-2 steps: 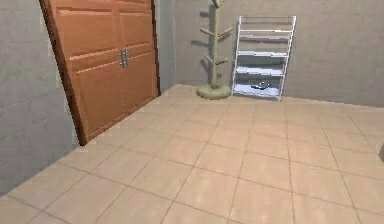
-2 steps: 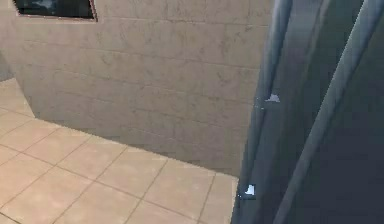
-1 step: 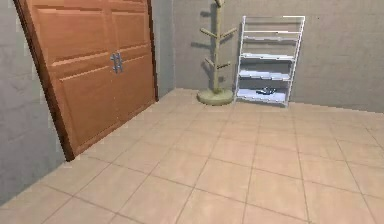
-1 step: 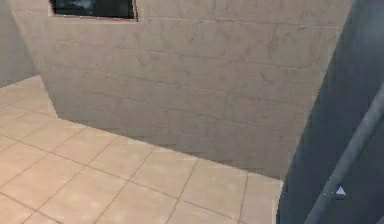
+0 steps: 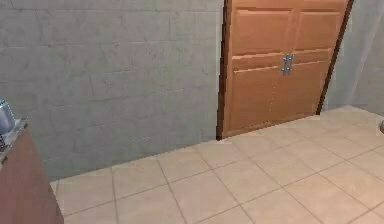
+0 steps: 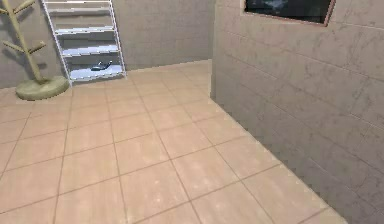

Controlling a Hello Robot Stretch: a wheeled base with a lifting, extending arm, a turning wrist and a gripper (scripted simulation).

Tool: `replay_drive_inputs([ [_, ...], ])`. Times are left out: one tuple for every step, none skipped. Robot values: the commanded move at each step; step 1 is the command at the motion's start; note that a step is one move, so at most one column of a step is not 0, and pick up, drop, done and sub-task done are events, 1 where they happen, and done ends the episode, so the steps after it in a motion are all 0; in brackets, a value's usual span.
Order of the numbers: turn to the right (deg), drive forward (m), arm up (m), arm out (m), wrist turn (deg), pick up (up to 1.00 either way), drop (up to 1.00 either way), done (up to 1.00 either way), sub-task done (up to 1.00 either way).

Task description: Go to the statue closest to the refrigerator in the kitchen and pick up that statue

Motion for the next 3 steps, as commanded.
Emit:
replay_drive_inputs([
  [-18.0, 0.00, 0.00, 0.00, 0.0, 0.00, 0.00, 0.00, 0.00],
  [0.0, 0.80, 0.00, 0.00, 0.0, 0.00, 0.00, 0.00, 0.00],
  [-45.0, 0.00, 0.00, 0.00, 0.0, 0.00, 0.00, 0.00, 0.00],
])
